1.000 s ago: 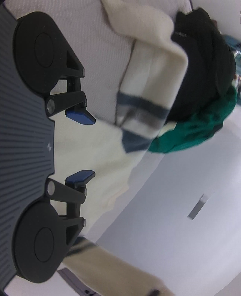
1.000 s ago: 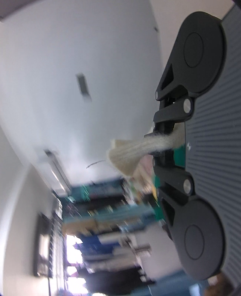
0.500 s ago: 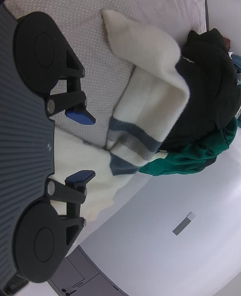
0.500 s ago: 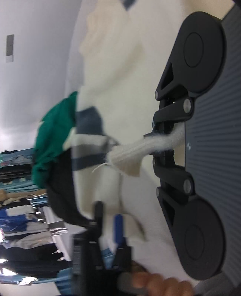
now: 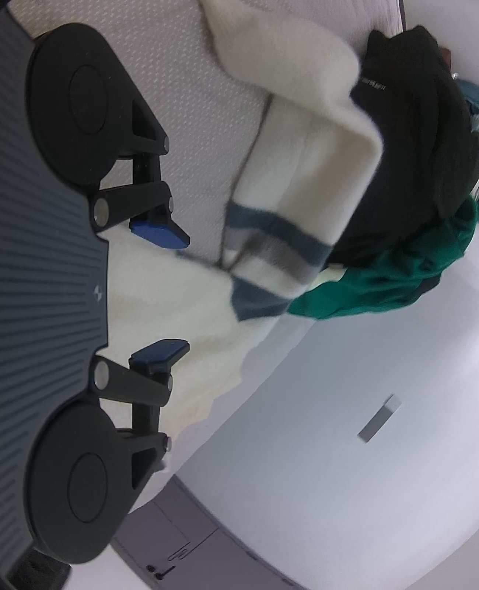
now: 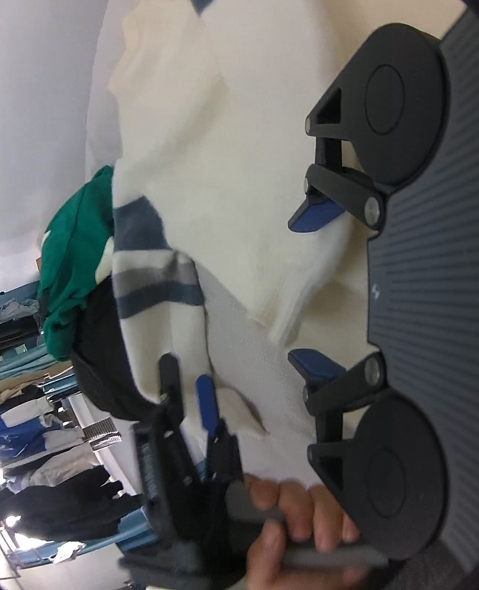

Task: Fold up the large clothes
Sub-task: 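Open the right gripper and release the sleeve on the sweater body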

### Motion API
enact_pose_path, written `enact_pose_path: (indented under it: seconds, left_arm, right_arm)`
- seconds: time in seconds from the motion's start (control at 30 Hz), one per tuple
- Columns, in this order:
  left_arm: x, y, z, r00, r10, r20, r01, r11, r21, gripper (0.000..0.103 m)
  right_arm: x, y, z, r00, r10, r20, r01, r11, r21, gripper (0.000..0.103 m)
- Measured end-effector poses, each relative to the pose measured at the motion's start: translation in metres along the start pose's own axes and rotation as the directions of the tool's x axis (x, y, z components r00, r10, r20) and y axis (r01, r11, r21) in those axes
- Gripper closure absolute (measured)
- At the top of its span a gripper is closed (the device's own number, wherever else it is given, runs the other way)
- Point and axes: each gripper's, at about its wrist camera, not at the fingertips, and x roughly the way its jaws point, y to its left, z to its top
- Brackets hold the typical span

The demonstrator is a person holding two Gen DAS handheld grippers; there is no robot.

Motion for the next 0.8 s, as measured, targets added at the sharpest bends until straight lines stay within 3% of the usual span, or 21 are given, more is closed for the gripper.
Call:
enact_pose_path:
  seconds: [0.13, 0.27, 0.43, 0.57, 0.63, 0.8]
  left_arm:
    - [0.006, -0.017, -0.016, 0.997, -0.037, -0.064, 0.04, 0.998, 0.044, 0.043]
    - [0.013, -0.039, -0.034, 0.993, -0.038, -0.108, 0.053, 0.989, 0.135, 0.043]
    - [0.021, -0.057, -0.052, 0.989, -0.032, -0.147, 0.064, 0.974, 0.218, 0.044]
    - [0.027, -0.062, -0.063, 0.985, -0.014, -0.171, 0.058, 0.966, 0.252, 0.045]
    - [0.031, -0.061, -0.067, 0.982, 0.015, -0.187, 0.036, 0.962, 0.269, 0.045]
    - [0.042, -0.054, -0.079, 0.963, 0.114, -0.243, -0.035, 0.951, 0.307, 0.045]
  right_arm:
    - [-0.032, -0.007, 0.0, 0.995, -0.096, 0.041, 0.096, 0.995, 0.005, 0.031]
    - [-0.051, -0.03, 0.001, 0.967, -0.244, 0.071, 0.241, 0.969, 0.056, 0.031]
    - [-0.043, -0.046, 0.002, 0.923, -0.382, 0.05, 0.376, 0.921, 0.096, 0.033]
    - [-0.033, -0.058, 0.002, 0.916, -0.399, 0.047, 0.389, 0.911, 0.138, 0.036]
    - [-0.029, -0.064, 0.002, 0.911, -0.411, 0.038, 0.401, 0.903, 0.155, 0.044]
    - [-0.024, -0.073, -0.004, 0.898, -0.44, 0.009, 0.435, 0.89, 0.139, 0.046]
